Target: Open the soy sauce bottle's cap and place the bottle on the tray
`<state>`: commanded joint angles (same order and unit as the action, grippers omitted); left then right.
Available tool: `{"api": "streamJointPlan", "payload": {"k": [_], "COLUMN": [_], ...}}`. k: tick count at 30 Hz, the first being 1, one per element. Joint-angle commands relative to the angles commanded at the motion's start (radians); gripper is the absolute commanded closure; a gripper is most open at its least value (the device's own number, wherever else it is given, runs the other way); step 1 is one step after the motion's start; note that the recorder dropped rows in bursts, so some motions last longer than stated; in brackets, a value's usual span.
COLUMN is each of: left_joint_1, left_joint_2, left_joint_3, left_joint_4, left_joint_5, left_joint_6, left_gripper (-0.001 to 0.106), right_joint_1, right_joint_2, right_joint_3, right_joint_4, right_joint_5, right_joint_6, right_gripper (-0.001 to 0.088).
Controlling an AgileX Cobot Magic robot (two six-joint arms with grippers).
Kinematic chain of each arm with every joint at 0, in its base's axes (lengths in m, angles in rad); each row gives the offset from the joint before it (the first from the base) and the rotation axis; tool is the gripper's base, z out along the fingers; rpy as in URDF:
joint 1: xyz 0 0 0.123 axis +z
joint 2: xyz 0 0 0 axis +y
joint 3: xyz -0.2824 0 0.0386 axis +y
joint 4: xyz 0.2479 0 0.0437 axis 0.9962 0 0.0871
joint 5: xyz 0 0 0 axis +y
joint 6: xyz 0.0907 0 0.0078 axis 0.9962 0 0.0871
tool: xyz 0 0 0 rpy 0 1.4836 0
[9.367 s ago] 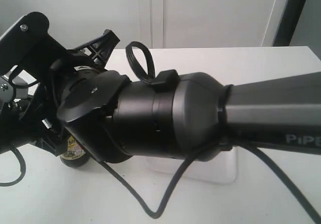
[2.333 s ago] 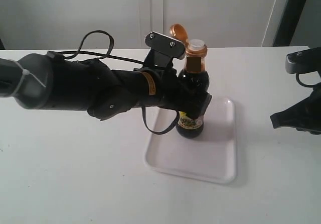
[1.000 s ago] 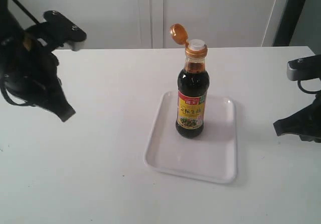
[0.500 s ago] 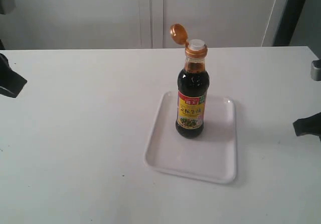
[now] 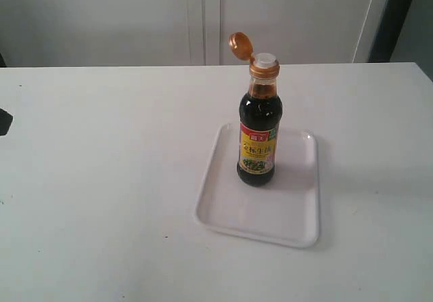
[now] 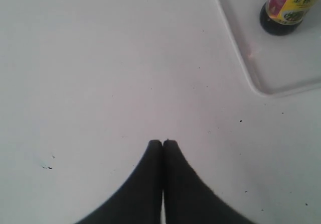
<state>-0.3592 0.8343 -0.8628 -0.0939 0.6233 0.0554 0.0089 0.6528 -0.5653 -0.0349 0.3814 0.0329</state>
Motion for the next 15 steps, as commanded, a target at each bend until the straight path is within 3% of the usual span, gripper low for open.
{"api": "streamJointPlan", "payload": {"k": [10,15], "left_joint_1": [0.0,0.0], "left_joint_2": [-0.129,-0.189], "left_joint_3": [0.095,0.149], "left_joint_4": [-0.002,-0.01], "left_joint_5": [-0.034,-0.094], "left_joint_6": [0.0,0.0], "left_gripper": [0.105,0.105], "right_joint_1": [0.0,0.0], "right_joint_2": [-0.207,-0.303], "right_joint_3": [0.17,0.222], "right_joint_4": [0.0,0.0], "right_joint_5": [-0.182,-0.212], "right_joint_6": [-0.003,-0.003], "right_gripper": [0.0868,0.0868]}}
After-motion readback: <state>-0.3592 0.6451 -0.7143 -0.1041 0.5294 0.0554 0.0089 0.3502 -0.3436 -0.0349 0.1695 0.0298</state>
